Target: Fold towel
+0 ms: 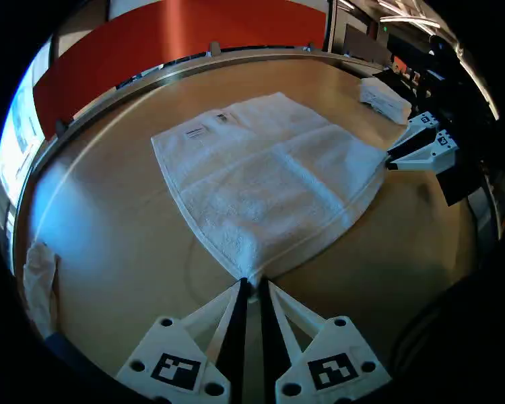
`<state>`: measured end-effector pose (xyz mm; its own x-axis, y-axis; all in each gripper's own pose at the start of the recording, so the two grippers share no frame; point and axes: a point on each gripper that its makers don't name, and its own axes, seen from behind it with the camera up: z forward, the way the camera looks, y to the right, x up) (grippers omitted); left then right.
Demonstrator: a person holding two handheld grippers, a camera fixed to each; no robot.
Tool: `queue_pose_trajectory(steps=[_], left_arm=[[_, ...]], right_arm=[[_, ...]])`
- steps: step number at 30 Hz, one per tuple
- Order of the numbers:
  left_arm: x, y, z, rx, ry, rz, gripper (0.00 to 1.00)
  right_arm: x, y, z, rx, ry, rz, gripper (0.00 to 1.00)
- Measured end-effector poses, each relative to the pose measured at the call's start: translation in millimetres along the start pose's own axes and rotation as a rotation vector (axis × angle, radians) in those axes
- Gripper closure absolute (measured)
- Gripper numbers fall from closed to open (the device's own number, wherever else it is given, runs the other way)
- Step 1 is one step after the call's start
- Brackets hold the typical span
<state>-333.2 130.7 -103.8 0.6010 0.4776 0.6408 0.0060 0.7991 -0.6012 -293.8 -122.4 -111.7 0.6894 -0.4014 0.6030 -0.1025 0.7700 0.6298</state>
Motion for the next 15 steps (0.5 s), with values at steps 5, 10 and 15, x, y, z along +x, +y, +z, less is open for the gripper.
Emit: queue_pose_trajectory(steps=[5,10,15], left_arm=[[6,-0.5,-5.6,0.005,0.013,-0.014,0.87],[16,-0.7,-15.7,0.009,0.029,-0.028,0.87],[28,-1.3,-30.1,0.012,0.048,-0.046,0.87]], right_arm=[[8,2,-7.0,-0.001,0.019,0.004,0.83],[16,4,-16.1,-0.007,0.03,-0.001,0.83],[28,4,-28.1,-0.006,0.045,0.001,0.83]])
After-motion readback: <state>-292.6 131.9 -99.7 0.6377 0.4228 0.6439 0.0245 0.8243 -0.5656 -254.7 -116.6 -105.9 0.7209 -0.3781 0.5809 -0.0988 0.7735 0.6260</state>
